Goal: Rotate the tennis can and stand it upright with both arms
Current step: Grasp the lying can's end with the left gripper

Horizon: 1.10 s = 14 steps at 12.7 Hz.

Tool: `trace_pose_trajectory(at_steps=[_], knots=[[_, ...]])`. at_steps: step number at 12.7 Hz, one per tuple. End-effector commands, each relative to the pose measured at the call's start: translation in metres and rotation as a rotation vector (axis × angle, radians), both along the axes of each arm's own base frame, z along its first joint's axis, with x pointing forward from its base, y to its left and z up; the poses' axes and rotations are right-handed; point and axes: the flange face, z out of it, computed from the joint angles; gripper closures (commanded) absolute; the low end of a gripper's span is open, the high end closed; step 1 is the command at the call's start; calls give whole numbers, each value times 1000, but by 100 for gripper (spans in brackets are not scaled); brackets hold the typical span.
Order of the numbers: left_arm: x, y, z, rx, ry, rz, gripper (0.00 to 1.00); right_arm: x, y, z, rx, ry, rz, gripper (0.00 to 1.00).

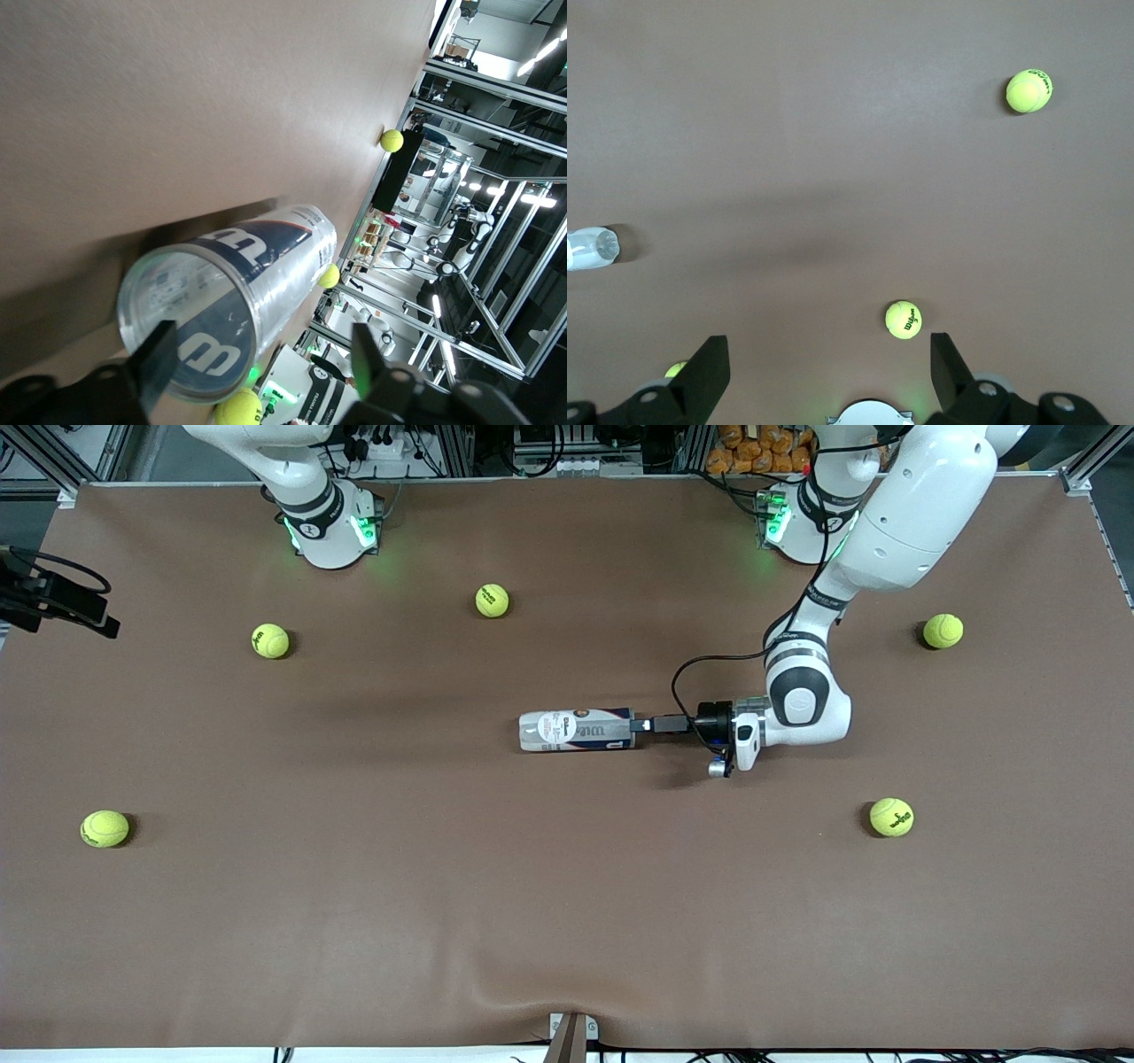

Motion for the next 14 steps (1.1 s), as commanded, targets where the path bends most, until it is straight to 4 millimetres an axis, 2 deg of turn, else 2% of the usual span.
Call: trace_pose_trajectory(at_steps=[1, 3, 10, 14], knots=[[-2, -6, -5, -28, 0, 14, 33, 3, -3, 2, 0, 1, -22, 0], [-3, -7, -9, -27, 6, 12, 44, 1, -5, 6, -8, -3, -25, 0], [-2, -14, -13, -44, 23, 28, 62, 1, -3, 6, -6, -3, -23, 0], [-2, -13, -14, -57, 31, 28, 86, 0, -7, 6, -14, -3, -34, 0]])
